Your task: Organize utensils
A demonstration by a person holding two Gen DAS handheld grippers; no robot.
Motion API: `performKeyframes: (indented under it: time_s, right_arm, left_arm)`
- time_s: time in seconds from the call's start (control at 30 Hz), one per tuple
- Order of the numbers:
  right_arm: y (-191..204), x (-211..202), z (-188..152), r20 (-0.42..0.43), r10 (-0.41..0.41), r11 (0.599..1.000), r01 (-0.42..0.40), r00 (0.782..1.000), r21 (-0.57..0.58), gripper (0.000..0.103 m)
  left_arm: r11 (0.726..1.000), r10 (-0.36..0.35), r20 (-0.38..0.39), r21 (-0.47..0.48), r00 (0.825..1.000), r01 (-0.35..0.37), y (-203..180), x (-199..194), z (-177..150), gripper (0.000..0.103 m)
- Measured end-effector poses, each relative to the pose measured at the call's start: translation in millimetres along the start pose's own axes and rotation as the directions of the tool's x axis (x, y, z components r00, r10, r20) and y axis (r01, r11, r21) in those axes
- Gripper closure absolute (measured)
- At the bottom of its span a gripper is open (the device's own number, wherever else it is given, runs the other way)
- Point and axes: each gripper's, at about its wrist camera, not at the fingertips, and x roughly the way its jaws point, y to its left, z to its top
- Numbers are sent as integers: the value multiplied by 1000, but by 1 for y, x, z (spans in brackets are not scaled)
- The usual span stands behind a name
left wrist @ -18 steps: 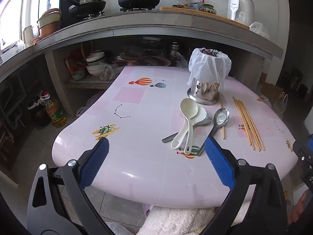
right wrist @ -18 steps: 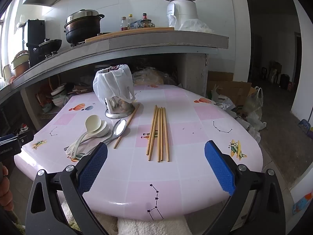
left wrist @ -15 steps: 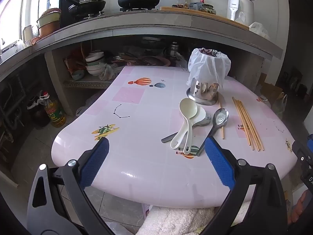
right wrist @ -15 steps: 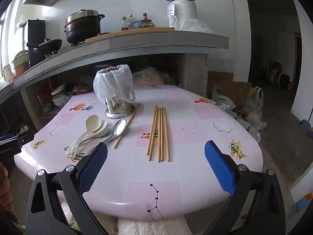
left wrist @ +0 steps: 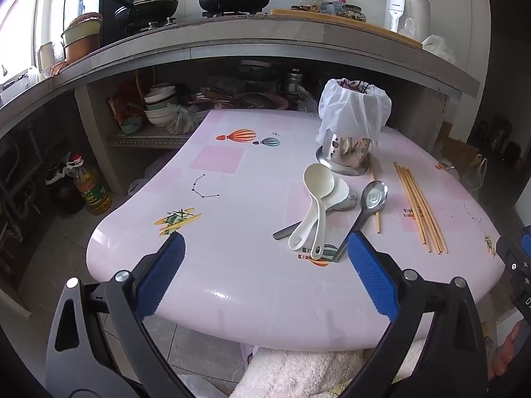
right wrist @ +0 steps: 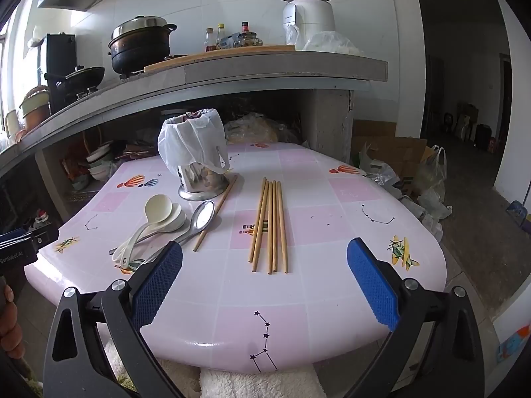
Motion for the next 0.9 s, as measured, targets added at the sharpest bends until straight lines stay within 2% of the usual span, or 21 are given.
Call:
performKeyframes:
  time_s: [0.9]
  right_arm:
    - [0, 0, -1, -5, 2, 1000, -2, 1000, 3, 6]
  left_arm:
    - [1000, -4, -6, -1, 1000, 4, 5, 1, 0, 8]
